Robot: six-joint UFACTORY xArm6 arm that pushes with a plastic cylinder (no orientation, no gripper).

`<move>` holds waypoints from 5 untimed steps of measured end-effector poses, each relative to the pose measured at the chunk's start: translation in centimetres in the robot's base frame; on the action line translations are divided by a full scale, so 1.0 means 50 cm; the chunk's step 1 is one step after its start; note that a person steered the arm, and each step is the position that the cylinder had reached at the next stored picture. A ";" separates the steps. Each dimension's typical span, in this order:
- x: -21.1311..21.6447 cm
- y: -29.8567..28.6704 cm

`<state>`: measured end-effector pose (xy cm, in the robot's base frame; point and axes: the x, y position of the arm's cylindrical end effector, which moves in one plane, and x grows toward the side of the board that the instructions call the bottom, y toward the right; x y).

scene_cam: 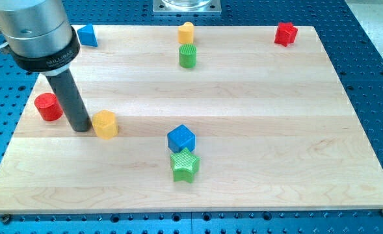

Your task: Move the yellow hexagon to the bottom right of the red circle

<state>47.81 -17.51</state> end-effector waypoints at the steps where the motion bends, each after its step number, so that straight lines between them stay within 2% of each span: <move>1: -0.047 0.076; 3: -0.046 0.222; 4: -0.011 0.096; 5: 0.002 0.062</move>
<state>47.89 -14.40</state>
